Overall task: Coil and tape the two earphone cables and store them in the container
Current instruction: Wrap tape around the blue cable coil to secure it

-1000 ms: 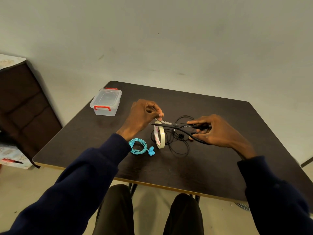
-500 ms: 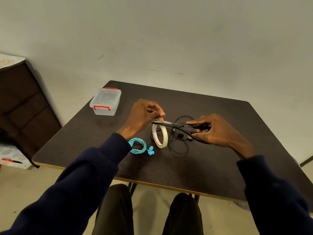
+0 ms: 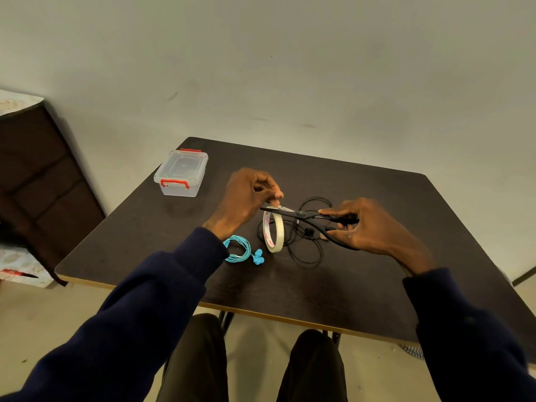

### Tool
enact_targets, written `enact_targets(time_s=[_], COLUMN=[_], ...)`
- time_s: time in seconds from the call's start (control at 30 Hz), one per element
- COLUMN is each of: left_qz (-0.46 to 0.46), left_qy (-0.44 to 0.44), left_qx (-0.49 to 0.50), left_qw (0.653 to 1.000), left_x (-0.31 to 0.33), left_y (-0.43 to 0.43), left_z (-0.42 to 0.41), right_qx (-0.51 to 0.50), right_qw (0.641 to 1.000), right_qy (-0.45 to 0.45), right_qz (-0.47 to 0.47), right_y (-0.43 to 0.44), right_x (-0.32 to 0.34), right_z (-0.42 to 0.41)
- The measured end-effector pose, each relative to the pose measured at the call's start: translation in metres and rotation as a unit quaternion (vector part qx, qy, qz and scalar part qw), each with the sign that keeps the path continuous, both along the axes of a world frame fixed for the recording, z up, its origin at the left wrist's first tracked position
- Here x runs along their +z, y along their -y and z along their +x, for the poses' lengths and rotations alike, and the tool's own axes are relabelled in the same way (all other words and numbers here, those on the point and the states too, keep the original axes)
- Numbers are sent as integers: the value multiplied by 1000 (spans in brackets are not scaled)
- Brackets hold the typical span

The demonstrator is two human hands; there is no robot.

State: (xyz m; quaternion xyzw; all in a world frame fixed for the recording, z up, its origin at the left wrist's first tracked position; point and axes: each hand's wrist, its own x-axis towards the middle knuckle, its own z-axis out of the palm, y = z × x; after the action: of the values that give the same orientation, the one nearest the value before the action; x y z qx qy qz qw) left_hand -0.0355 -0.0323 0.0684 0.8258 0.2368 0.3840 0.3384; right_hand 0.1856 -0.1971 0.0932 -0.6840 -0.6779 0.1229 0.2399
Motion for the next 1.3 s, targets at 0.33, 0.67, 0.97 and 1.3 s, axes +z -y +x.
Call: enact_targets(time_s=[0.33, 0.67, 0.97, 1.3], left_qz=[-9, -4, -6, -21], left_qy=[9, 17, 16, 19], left_qx=[9, 23, 24, 22], left_qw=[1000, 1000, 1000, 999], left_x=[-5, -3, -5, -5], left_y=[-2, -6, -7, -5], left_z=[-3, -2, -1, 2], right_qx=[3, 1, -3, -10], right_qw=[1000, 1000, 999, 999], right_qy=[3, 23, 37, 45], right_qz=[3, 6, 5, 18], right_y=[-1, -8, -10, -7], right_x=[0, 8, 7, 6], right_z=[-5, -5, -3, -1])
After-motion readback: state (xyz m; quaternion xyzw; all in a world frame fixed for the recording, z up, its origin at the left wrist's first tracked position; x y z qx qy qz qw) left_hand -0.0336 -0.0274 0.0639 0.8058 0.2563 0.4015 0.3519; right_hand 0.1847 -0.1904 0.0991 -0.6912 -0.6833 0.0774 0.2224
